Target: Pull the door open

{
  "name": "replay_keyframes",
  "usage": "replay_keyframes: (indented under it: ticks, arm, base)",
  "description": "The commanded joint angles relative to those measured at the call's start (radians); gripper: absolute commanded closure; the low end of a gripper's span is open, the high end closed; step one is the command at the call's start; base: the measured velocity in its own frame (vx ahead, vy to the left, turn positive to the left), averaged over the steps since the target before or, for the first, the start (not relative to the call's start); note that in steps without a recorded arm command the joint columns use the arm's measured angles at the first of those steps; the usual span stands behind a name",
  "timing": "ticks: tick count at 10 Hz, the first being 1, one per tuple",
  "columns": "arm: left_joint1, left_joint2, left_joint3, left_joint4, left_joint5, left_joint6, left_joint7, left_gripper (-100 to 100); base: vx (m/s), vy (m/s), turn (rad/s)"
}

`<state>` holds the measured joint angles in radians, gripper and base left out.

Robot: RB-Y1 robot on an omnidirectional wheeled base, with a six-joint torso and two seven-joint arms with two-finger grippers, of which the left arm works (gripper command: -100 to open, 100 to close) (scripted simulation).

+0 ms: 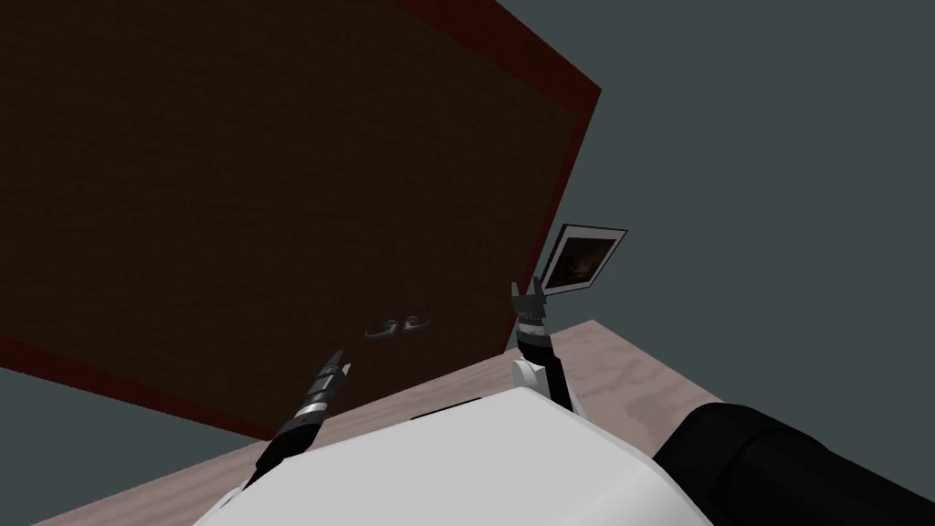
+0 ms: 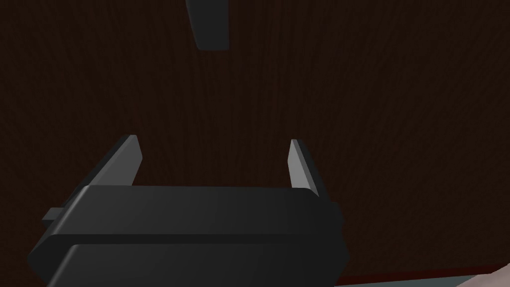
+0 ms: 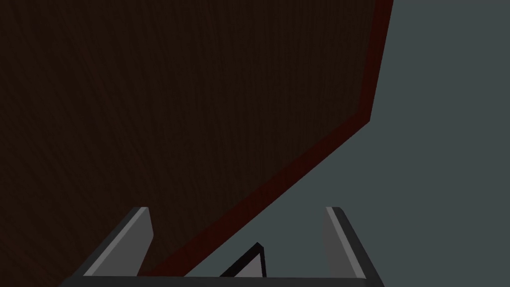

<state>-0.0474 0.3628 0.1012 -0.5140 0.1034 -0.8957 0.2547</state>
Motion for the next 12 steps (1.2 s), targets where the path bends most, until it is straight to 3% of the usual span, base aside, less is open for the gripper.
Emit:
replay_keyframes:
  ticks: [1,3,4,5,10,11,12]
  arm:
    - [-0.035,-0.033,-0.008,-0.007,-0.003,0.007,-0.013,-100]
    - [-0.043,-0.043,-0.013,-0.010,-0.006,0.007,-0.015,-100]
    - [-0.035,-0.038,-0.010,-0.014,-0.004,0.006,-0.014,-100]
    - [-0.035,-0.038,-0.010,-0.014,-0.004,0.006,-0.014,100]
    - [-0.035,-0.038,-0.010,-0.014,-0.004,0.006,-0.014,100]
    - [-0.016,-0.020,0.004,-0.012,0.006,0.007,-0.013,100]
    - [-0.011,-0.016,0.007,-0.012,0.009,0.007,-0.012,100]
  base:
    - [0.121,0.060,-0.273]
    - [0.088,-0.013,-0.083]
    - [0.037,-0.020,-0.012]
    - [-0.002,0.002,0.012]
    - [-0.006,0.005,-0.003]
    - [-0.106,0.008,-0.111]
    - [-0.171,-0.012,-0.124]
